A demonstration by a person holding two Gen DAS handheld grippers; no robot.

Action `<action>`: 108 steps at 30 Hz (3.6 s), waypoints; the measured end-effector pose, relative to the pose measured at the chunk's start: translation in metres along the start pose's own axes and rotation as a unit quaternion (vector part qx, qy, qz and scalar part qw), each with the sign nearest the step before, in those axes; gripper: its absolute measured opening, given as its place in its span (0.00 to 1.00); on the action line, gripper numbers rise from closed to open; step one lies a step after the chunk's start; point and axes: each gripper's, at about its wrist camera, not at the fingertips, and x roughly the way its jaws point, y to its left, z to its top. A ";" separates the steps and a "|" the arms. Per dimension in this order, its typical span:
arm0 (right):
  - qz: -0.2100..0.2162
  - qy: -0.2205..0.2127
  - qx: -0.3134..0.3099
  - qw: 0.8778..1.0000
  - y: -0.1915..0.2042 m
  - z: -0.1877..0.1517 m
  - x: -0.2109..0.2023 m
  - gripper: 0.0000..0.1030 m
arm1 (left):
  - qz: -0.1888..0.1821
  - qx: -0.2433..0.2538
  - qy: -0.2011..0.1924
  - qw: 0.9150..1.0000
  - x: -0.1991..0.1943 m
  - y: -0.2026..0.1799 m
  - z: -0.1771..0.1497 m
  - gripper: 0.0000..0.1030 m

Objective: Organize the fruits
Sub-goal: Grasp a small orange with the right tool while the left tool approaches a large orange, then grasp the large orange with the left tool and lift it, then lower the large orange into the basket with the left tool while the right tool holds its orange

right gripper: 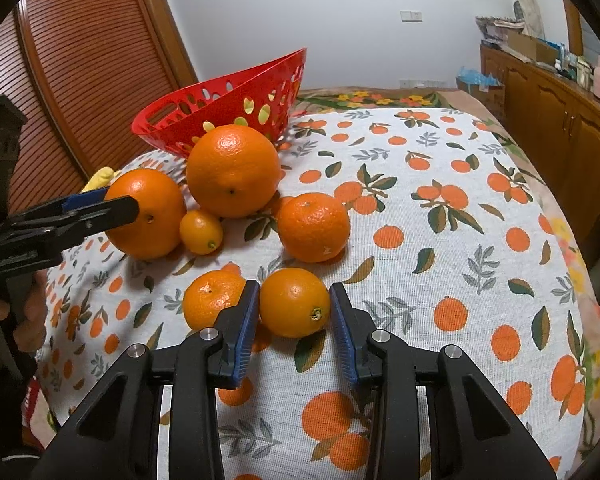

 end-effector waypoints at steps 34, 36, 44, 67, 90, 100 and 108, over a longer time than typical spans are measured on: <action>0.000 -0.001 0.000 1.000 0.000 -0.001 0.001 0.34 | -0.009 -0.016 0.027 0.999 0.020 0.004 -0.015 0.83; 0.000 -0.001 0.000 1.000 0.000 -0.001 0.001 0.34 | -0.011 -0.018 0.023 1.000 0.017 0.005 -0.017 0.83; -0.003 -0.004 -0.002 1.000 -0.001 -0.001 0.000 0.33 | -0.020 -0.025 0.005 0.999 0.000 0.007 -0.016 0.82; -0.002 -0.065 -0.045 0.997 0.023 0.036 -0.037 0.33 | -0.025 -0.017 -0.057 0.998 -0.045 0.005 0.020 0.82; 0.027 -0.093 -0.088 0.991 0.038 0.120 -0.019 0.33 | 0.001 -0.007 -0.055 0.998 -0.013 0.035 0.088 0.83; 0.028 -0.082 -0.090 0.992 0.032 0.136 0.003 0.33 | 0.002 -0.005 -0.042 0.999 0.013 0.037 0.096 0.83; 0.029 -0.080 -0.088 0.992 0.029 0.143 0.011 0.33 | -0.001 -0.004 -0.038 0.999 0.025 0.039 0.100 0.83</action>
